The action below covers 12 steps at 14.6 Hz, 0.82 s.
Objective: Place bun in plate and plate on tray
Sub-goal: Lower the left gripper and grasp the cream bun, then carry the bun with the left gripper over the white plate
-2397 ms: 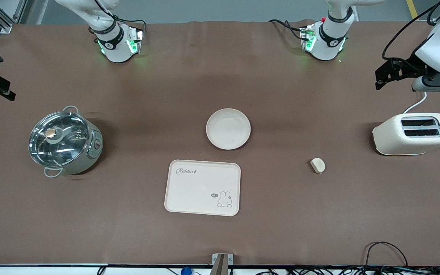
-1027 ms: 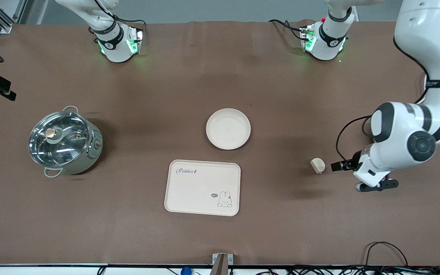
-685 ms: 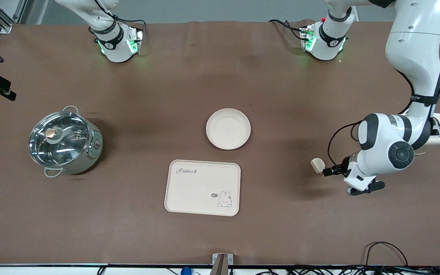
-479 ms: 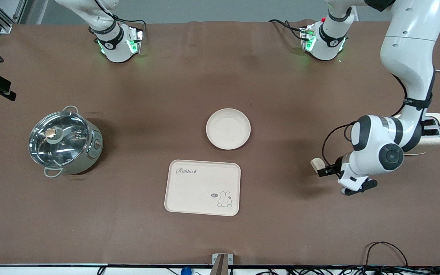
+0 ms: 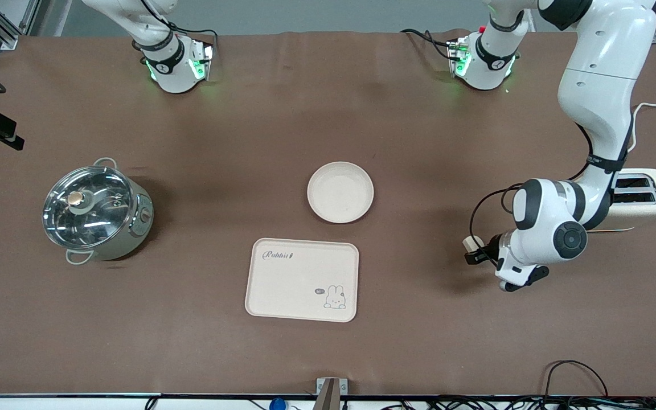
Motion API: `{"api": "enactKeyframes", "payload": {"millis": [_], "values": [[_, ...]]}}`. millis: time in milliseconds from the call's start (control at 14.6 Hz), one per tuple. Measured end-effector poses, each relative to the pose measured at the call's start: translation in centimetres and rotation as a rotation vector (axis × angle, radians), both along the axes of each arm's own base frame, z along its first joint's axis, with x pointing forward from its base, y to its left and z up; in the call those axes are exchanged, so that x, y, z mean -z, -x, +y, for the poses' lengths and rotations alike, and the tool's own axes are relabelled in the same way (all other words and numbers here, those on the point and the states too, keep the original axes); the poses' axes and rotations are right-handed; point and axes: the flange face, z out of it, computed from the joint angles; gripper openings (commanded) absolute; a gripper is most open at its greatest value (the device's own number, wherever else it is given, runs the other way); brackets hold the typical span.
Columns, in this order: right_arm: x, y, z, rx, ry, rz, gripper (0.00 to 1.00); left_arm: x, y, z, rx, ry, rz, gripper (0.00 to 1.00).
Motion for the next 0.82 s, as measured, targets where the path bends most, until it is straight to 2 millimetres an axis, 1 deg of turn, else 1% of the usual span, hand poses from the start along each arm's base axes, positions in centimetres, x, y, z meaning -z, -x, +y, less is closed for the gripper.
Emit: {"api": "enactKeyframes", "payload": {"millis": [137,411,479,685,753,822], "values": [[0.0,0.0,0.0,0.000,0.000,0.000,1.00,0.6,0.2,-0.2,-0.011,0.013,0.012,0.50],[0.0,0.0,0.0,0.000,0.000,0.000,1.00,0.7,0.2,-0.6,-0.008,0.017,0.014,0.31],[0.0,0.0,0.0,0.000,0.000,0.000,1.00,0.7,0.3,-0.8,-0.006,0.022,0.015,0.28],[0.0,0.0,0.0,0.000,0.000,0.000,1.00,0.4,0.6,-2.9,-0.014,0.048,0.021,0.28],[0.0,0.0,0.0,0.000,0.000,0.000,1.00,0.2,0.8,-4.1,-0.030,0.058,0.027,0.28],[0.0,0.0,0.0,0.000,0.000,0.000,1.00,-0.2,1.0,-5.9,-0.051,0.073,0.033,0.28]]}}
